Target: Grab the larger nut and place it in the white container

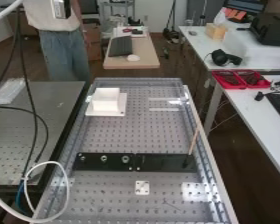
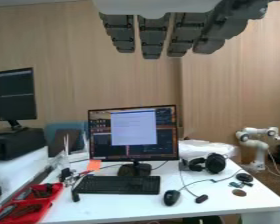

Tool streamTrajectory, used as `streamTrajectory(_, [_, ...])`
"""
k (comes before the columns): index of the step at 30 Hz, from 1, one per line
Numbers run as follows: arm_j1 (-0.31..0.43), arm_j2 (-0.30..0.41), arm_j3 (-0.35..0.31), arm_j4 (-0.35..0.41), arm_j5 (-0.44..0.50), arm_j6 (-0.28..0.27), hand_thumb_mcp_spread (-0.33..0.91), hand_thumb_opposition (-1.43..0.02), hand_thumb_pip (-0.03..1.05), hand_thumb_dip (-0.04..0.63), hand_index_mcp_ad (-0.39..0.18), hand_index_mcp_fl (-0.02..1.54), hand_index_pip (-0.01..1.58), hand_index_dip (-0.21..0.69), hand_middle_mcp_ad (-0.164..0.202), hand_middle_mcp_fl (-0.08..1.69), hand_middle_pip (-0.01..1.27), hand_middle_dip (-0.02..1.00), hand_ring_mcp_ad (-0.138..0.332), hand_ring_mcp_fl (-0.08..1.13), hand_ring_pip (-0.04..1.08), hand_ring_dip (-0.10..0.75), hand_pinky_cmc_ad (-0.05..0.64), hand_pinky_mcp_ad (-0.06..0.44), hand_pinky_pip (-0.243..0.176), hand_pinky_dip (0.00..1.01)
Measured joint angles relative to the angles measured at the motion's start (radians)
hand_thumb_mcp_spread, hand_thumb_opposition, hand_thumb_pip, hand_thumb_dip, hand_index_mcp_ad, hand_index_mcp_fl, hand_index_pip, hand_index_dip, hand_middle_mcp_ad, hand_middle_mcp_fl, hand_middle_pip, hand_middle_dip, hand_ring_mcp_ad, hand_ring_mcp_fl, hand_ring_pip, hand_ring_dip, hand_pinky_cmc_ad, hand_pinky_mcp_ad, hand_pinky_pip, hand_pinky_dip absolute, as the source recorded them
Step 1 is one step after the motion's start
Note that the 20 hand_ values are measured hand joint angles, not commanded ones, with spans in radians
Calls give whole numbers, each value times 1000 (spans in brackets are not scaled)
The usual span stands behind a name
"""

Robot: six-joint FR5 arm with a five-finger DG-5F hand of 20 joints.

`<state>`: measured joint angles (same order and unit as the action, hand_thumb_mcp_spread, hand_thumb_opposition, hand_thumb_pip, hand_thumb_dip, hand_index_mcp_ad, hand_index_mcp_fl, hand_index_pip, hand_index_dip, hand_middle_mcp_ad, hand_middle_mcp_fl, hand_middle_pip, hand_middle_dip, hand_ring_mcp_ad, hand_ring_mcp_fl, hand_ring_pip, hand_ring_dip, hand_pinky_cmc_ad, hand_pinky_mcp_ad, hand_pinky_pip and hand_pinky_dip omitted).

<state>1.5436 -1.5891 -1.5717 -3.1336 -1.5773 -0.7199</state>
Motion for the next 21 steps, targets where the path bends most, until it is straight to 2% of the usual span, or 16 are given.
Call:
streamTrajectory(2, [8, 4, -13, 10, 27, 2, 0, 12, 7, 5, -14, 23, 7, -2, 58, 17, 19, 24, 51, -2, 10, 17, 49, 37, -12, 7])
streamTrajectory(3, [14, 7, -23, 15, 48, 3, 24, -56, 40, 0, -10, 23, 7, -2, 52, 3, 19, 24, 49, -2, 12, 17, 49, 37, -10, 37])
streamTrajectory(5, [24, 8, -32, 17, 75, 6, 141, -251, 255, 30, -10, 23, 7, -2, 47, 7, 24, 37, 49, -2, 14, 21, 63, 49, -10, 129])
streamTrajectory(6, [29, 8, -35, 16, 92, 6, 199, -353, 332, 40, -12, 24, 14, 0, 47, 7, 37, 51, 49, -2, 17, 28, 80, 75, -10, 215])
streamTrajectory(8, [33, 7, -38, 13, 108, 4, 216, -480, 335, 54, -10, 24, 38, 7, 49, 5, 72, 80, 58, 0, 24, 49, 127, 129, -10, 340])
streamTrajectory(10, [34, 4, -42, 14, 117, 10, 229, -572, 375, 52, -14, 24, 52, 23, 51, 3, 87, 127, 87, -2, 56, 77, 201, 195, -44, 456])
streamTrajectory(11, [34, 4, -44, 16, 123, 12, 234, -597, 393, 52, -23, 24, 51, 21, 47, 0, 94, 143, 87, 2, 54, 87, 234, 216, -51, 482])
streamTrajectory(13, [34, 3, -56, 27, 140, 20, 232, -641, 398, 51, -17, 21, 56, 31, 51, 3, 103, 161, 120, 2, 59, 101, 281, 253, -63, 536])
streamTrajectory(16, [36, 1, -81, 49, 171, 39, 232, -679, 398, 51, -17, 24, 68, 37, 51, 12, 105, 176, 152, 2, 72, 112, 316, 290, -75, 602])
streamTrajectory(18, [39, 0, -98, 64, 191, 47, 230, -679, 412, 52, -17, 24, 68, 37, 51, 10, 122, 192, 155, 2, 75, 117, 349, 309, -75, 634])
streamTrajectory(20, [42, -1, -113, 77, 208, 58, 227, -695, 442, 51, -17, 24, 68, 37, 52, 7, 119, 192, 168, 0, 66, 119, 346, 311, -75, 648])
streamTrajectory(21, [44, -2, -123, 84, 218, 64, 230, -712, 445, 51, -17, 21, 70, 37, 52, 7, 119, 195, 168, -2, 80, 119, 367, 311, -89, 660])
